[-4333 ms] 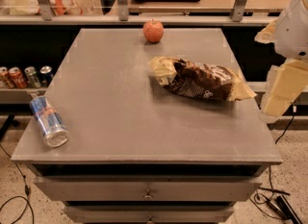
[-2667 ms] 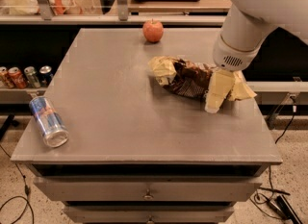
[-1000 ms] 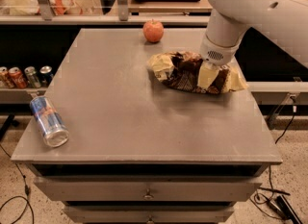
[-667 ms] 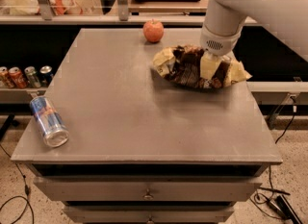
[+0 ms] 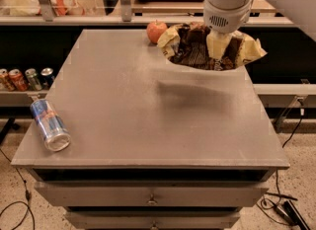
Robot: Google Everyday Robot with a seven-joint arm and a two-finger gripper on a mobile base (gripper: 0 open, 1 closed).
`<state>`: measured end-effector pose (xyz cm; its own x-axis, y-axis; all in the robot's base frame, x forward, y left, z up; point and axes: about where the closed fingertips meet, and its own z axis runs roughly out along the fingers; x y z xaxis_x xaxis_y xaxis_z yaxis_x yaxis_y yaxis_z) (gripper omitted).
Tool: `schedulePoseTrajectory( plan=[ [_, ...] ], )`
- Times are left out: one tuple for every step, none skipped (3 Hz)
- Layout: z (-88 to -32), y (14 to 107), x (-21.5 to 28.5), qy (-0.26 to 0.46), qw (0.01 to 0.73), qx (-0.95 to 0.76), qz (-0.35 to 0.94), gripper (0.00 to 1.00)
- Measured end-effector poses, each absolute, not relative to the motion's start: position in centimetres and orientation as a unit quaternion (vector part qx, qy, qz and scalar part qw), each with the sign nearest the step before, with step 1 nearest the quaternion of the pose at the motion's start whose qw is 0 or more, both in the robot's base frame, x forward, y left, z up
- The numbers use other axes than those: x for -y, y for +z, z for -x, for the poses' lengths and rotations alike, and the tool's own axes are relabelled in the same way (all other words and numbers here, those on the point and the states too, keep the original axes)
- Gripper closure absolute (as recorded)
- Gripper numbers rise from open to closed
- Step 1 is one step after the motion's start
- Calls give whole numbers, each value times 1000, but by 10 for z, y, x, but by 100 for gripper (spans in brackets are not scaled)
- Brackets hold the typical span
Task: Move brown chip bag near redbull can
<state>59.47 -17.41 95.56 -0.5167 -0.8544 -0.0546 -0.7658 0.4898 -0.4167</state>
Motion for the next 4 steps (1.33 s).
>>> schedulePoseTrajectory(
  plan=[
    [-594, 958, 174, -175, 129, -853, 474, 100],
    [-596, 955, 176, -176, 131, -859, 463, 100],
    [-587, 953, 167, -188, 125, -872, 435, 100],
    [-569, 956, 139, -203, 113, -888, 397, 100]
  ],
)
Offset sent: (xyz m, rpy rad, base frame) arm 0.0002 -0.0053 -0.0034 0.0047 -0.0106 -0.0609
